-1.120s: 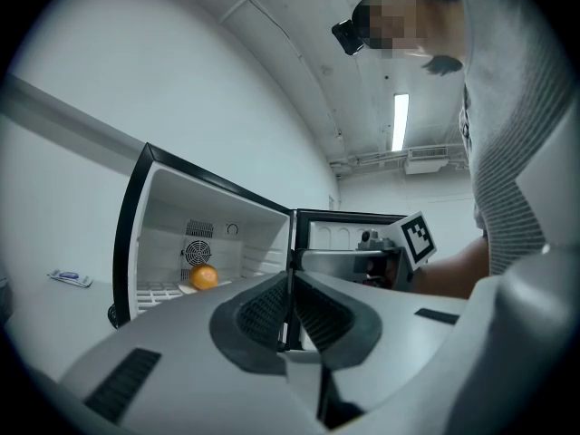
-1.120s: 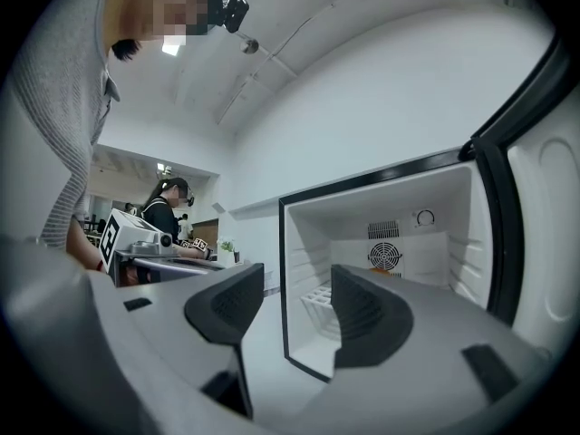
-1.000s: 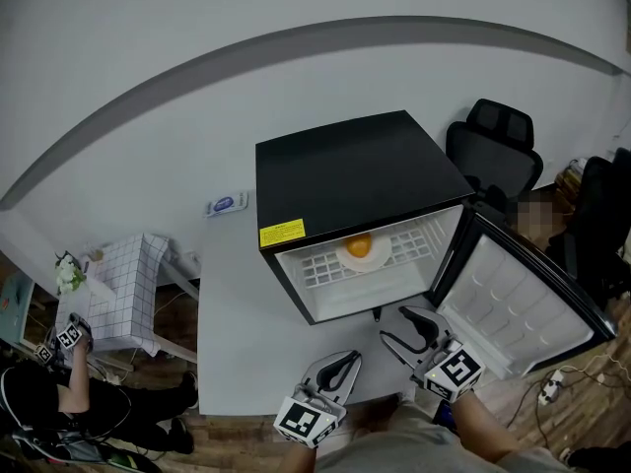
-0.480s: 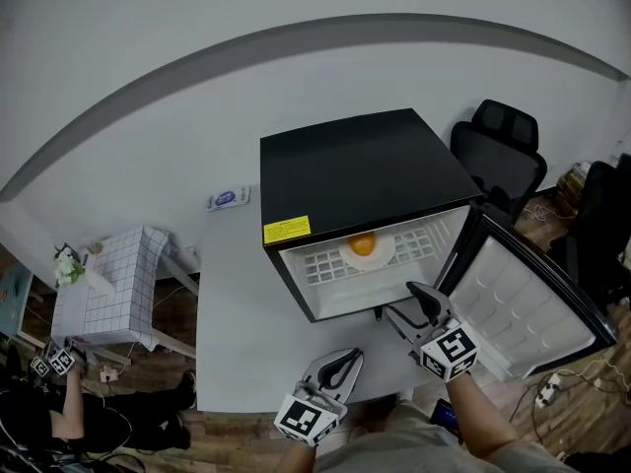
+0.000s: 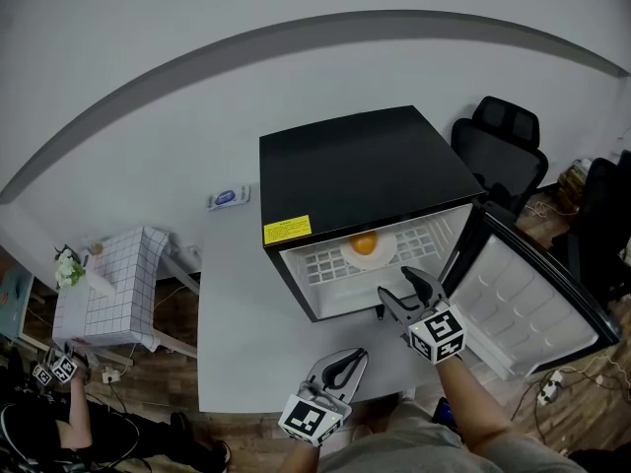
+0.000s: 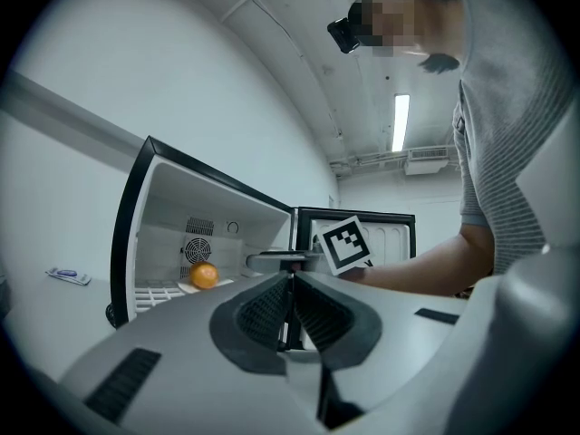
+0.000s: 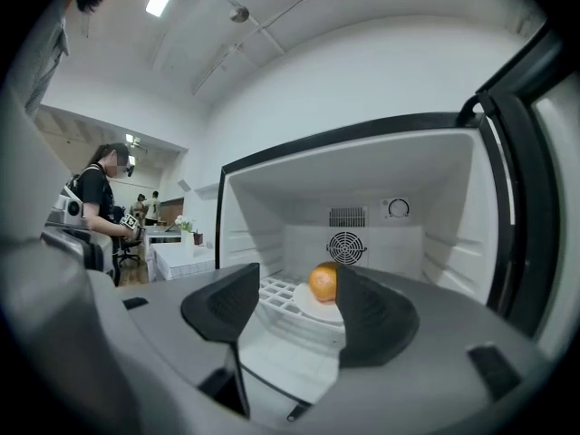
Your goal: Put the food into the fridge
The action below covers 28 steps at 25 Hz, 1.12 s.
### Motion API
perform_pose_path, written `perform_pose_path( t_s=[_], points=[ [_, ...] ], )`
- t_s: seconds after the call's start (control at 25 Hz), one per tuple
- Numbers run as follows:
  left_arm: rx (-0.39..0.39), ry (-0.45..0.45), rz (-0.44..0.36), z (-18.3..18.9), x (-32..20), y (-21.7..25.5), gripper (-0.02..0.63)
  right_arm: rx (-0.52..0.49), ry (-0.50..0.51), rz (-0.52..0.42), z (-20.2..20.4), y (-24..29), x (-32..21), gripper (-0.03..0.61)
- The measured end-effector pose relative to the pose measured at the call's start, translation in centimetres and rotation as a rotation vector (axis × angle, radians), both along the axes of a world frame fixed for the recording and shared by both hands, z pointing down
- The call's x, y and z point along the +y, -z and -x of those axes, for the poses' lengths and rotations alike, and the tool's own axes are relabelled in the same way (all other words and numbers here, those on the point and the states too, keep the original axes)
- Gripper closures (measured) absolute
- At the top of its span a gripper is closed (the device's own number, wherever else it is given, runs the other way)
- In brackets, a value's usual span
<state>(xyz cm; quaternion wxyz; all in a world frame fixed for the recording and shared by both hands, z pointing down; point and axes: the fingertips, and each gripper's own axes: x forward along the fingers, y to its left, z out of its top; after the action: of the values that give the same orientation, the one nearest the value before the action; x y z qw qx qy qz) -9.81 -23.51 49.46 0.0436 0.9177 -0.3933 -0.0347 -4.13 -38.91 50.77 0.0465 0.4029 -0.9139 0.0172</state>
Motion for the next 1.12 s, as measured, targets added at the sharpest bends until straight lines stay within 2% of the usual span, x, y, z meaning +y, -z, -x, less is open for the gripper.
perform_pose_path(
  t_s=[0.16, 0.4, 0.8, 1.0, 1.12],
  points=[
    [-0.001, 0.0, 0.0, -0.2, 0.0, 0.1, 0.601, 0.01, -0.055, 0.013, -0.4, -0.7, -1.8, 0.327],
    [0.002, 0.011, 0.001, 0.0, 0.1, -0.1, 0.601, 0.051, -0.085, 0.008, 0.0, -1.4, -3.6, 0.321],
    [-0.015, 0.017, 0.052, -0.1, 0.5, -1.4, 0.601, 0.088, -0.085, 0.016, 1.7, -2.3, -6.0, 0.32],
    [0.008, 0.013, 0.008, -0.5, 0.3, -0.6, 0.601, 0.098, -0.08, 0.032, 2.3, -2.9, -7.0, 0.307],
    [-0.004, 0.015, 0.032, -0.5, 0.3, -1.3, 0.601, 0.101, -0.083, 0.046, 2.5, -3.3, -7.7, 0.296]
  ],
)
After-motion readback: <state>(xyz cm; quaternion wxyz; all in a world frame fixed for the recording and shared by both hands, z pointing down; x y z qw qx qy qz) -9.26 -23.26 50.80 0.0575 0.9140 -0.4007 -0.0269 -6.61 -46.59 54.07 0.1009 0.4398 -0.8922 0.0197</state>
